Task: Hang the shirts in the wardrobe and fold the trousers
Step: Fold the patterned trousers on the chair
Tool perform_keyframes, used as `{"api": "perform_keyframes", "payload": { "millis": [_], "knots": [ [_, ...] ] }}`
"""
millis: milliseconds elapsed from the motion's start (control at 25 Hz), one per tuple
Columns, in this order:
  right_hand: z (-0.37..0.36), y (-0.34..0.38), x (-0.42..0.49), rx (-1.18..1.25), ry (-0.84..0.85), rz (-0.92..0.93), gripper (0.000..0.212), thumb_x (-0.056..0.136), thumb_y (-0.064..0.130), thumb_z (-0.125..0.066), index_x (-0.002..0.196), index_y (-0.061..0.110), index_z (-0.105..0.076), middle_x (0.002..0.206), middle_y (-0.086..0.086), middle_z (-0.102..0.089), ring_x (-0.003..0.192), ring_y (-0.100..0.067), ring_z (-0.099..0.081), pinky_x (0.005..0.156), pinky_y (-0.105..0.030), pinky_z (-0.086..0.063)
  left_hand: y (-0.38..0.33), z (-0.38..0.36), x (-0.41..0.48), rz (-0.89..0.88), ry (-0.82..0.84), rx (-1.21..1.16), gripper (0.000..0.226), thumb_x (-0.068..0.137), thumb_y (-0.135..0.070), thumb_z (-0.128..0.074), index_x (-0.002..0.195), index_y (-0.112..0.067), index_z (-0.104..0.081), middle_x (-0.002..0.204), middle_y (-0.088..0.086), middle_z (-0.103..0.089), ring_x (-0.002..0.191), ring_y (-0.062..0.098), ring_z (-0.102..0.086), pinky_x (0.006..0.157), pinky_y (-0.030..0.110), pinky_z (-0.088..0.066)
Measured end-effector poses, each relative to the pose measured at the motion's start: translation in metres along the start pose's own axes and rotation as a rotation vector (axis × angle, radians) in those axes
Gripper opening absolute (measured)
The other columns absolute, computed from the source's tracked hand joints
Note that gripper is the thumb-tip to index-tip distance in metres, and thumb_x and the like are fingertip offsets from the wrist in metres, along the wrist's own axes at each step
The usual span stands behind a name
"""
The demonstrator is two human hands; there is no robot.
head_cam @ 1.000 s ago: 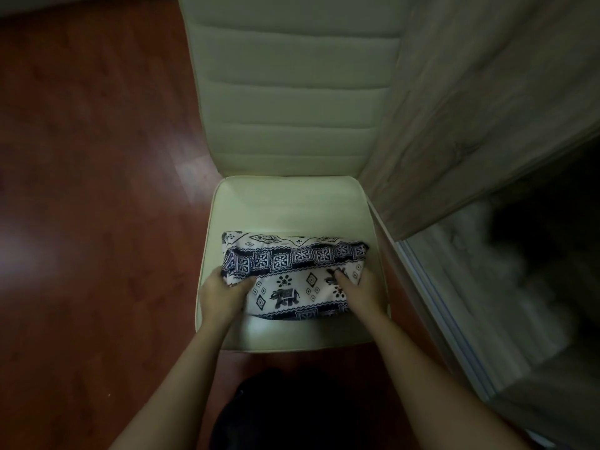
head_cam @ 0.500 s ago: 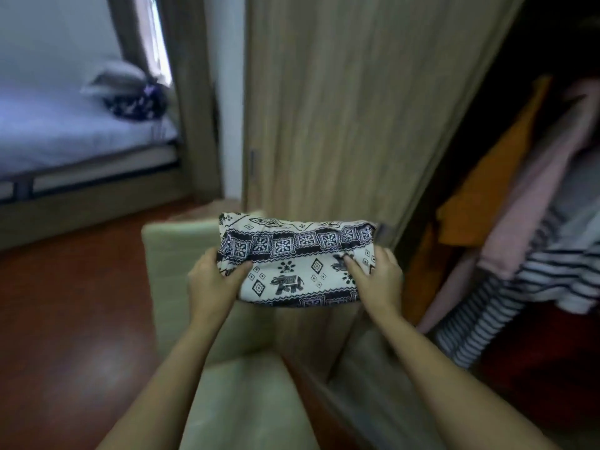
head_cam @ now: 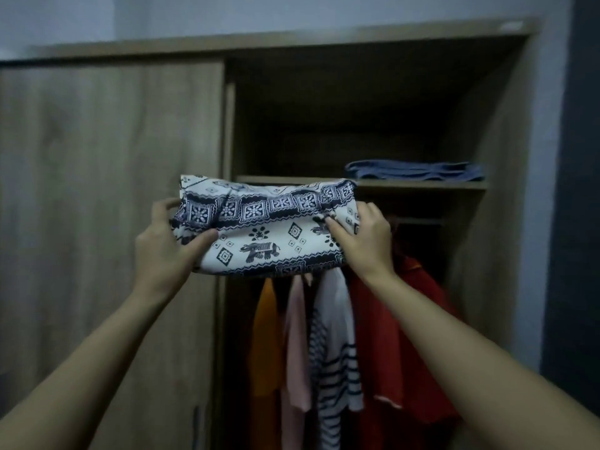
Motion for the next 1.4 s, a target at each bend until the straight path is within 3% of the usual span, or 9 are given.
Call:
{"api": "perform_keyframes", "payload": {
  "millis": [200,360,560,840,960,1080,1160,1240,1400],
  "knots": [
    [0.077,-0.048,0.073,-0.182,-0.145,0.086,0.027,0.081,0.026,-0.070,0.091,0.002,-0.062,0.089,-0.008,-0.056,0.078,-0.010,-0.046,0.063,-0.009,-0.027,-0.074,-0.093,0.051,-0.201,0.003,-0.113,0.066,0.072,-0.030,-0.079,0.125,-0.009,-0.045,0.115,0.013,-0.064,0.098,0.026,-0.061,0.077,0.021,-0.036],
    [0.119,-0.076,0.132,-0.333,-0.188,0.117,0.028,0.086,0.021,-0.065,0.094,-0.005,-0.057,0.092,-0.011,-0.050,0.065,-0.001,-0.042,0.058,0.000,-0.029,-0.118,-0.168,0.095,-0.252,0.056,-0.269,0.065,0.073,-0.033,-0.078,0.125,-0.014,-0.044,0.114,0.004,-0.063,0.094,0.012,-0.057,0.082,0.019,-0.039],
    [0.136,-0.114,0.207,-0.731,-0.191,0.137,0.033,0.092,0.030,-0.055,0.109,0.002,-0.051,0.114,-0.017,-0.051,0.097,-0.036,-0.056,0.069,-0.032,-0.036,-0.164,-0.249,0.149,-0.263,0.066,-0.361,0.062,0.072,-0.033,-0.079,0.123,-0.020,-0.048,0.112,0.001,-0.065,0.096,0.013,-0.058,0.085,0.018,-0.039],
    [0.124,-0.175,0.266,-1.010,-0.099,0.019,0.029,0.092,0.015,-0.057,0.116,0.001,-0.050,0.118,-0.018,-0.051,0.104,-0.038,-0.057,0.070,-0.035,-0.042,-0.171,-0.354,0.186,0.055,0.325,-0.259,0.092,0.072,-0.039,-0.078,0.144,-0.013,-0.026,0.144,0.017,-0.039,0.128,0.034,-0.042,0.098,0.039,-0.041],
    [0.115,-0.204,0.270,-1.049,0.134,-0.108,0.039,0.091,0.020,-0.058,0.121,0.000,-0.046,0.123,-0.021,-0.050,0.113,-0.039,-0.054,0.084,-0.040,-0.047,-0.163,-0.385,0.183,0.114,0.477,-0.120,0.088,0.071,-0.055,-0.071,0.139,-0.011,-0.037,0.135,0.014,-0.050,0.119,0.031,-0.051,0.093,0.037,-0.047],
    [0.110,-0.206,0.269,-1.065,0.183,0.009,0.038,0.095,0.032,-0.049,0.120,0.003,-0.050,0.121,-0.019,-0.053,0.113,-0.039,-0.053,0.088,-0.041,-0.046,-0.169,-0.388,0.184,-0.050,0.464,0.146,0.085,0.076,-0.081,-0.036,0.128,-0.016,-0.052,0.128,0.011,-0.055,0.115,0.030,-0.053,0.087,0.037,-0.046],
    [0.110,-0.204,0.270,-1.014,0.232,0.075,0.041,0.099,0.036,-0.034,0.118,0.006,-0.056,0.122,-0.017,-0.056,0.113,-0.036,-0.053,0.091,-0.041,-0.043,-0.182,-0.386,0.182,-0.287,0.417,0.194,0.076,0.082,-0.077,-0.026,0.130,-0.024,-0.051,0.136,0.008,-0.050,0.123,0.028,-0.048,0.092,0.039,-0.042],
    [0.108,-0.210,0.268,-0.990,0.431,-0.057,0.053,0.100,0.042,-0.023,0.126,0.008,-0.055,0.131,-0.017,-0.054,0.121,-0.033,-0.049,0.099,-0.039,-0.039,-0.189,-0.390,0.172,-0.435,0.566,0.137,0.066,0.089,-0.067,-0.024,0.134,-0.025,-0.050,0.141,0.008,-0.047,0.128,0.025,-0.044,0.098,0.036,-0.037],
    [0.103,-0.220,0.260,-1.117,0.629,-0.276,0.058,0.100,0.045,-0.018,0.137,0.008,-0.044,0.143,-0.017,-0.042,0.131,-0.032,-0.041,0.107,-0.040,-0.034,-0.174,-0.396,0.166,-0.320,0.701,0.251,0.074,0.089,-0.068,-0.016,0.131,-0.020,-0.053,0.137,0.015,-0.051,0.127,0.030,-0.045,0.102,0.039,-0.036]
  ]
}}
Point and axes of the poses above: each hand's wrist, its own x-axis towards the middle knuckle, its own z-axis out of the back of the hand, y = z × x, the point moved 5 cm from there along x, towards the middle knuckle
